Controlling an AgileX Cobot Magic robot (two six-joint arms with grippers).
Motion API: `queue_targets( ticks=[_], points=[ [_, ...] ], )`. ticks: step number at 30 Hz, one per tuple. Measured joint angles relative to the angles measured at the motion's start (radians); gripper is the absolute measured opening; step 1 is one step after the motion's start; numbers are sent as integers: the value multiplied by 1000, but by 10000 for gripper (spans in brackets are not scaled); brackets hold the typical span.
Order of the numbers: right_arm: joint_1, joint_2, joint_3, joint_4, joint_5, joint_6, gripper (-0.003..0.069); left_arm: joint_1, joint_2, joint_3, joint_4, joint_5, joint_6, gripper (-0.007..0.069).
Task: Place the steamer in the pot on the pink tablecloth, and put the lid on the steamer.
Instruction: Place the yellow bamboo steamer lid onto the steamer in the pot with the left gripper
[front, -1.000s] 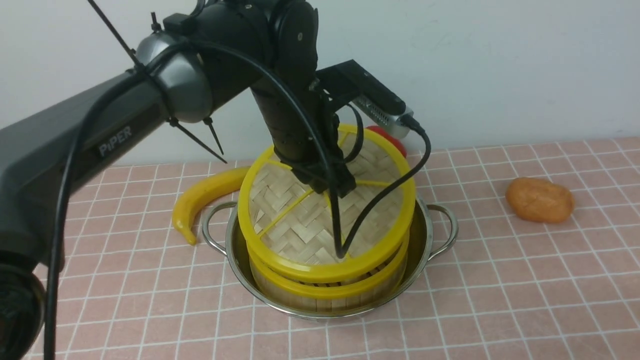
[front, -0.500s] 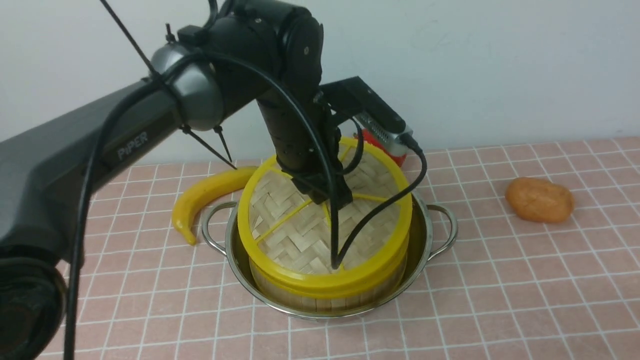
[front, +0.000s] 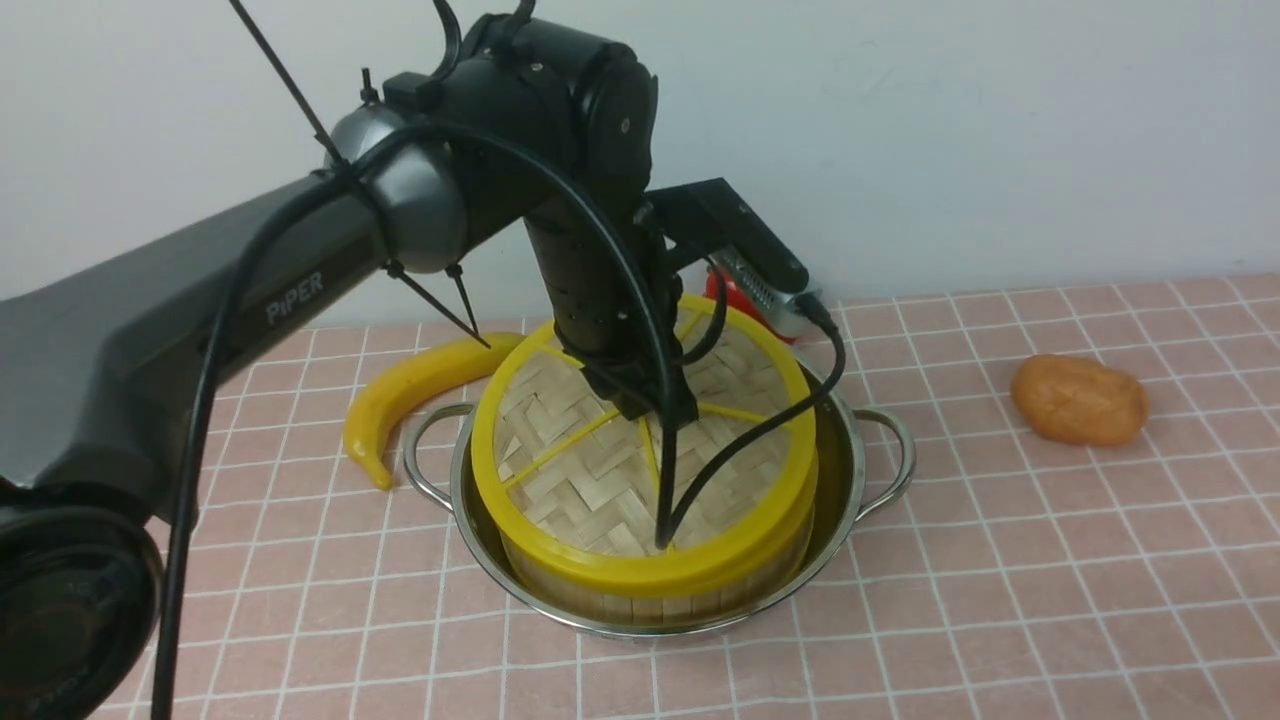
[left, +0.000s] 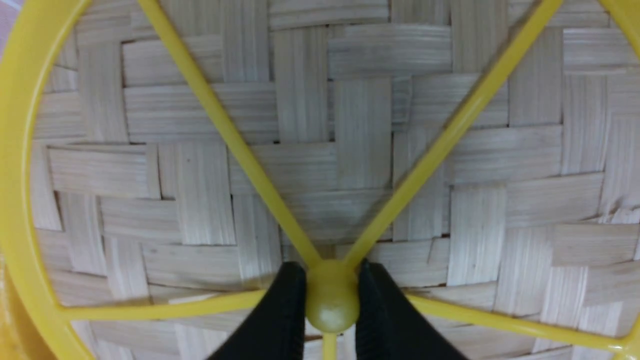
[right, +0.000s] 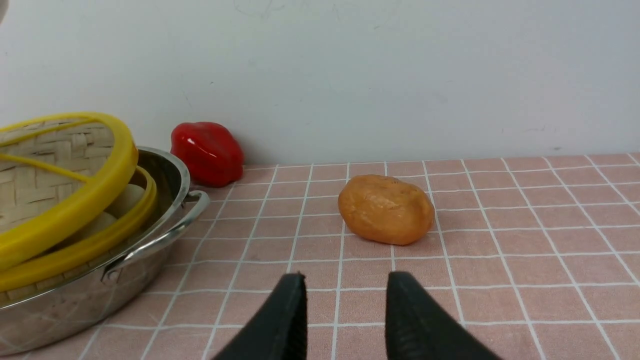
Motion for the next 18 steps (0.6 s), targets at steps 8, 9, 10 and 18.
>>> queue_targets(
  ticks=[8, 9, 10, 18],
  points=[
    [0, 0, 0, 0, 0, 0, 243, 0, 0, 0, -5, -25, 29, 117],
    [0, 0, 0, 0, 0, 0, 243, 0, 0, 0, -5, -25, 31, 117],
    [0, 0, 0, 0, 0, 0, 243, 0, 2, 0, -5, -24, 34, 117],
    [0, 0, 0, 0, 0, 0, 243, 0, 53, 0, -1, -51, 48, 117]
  ],
)
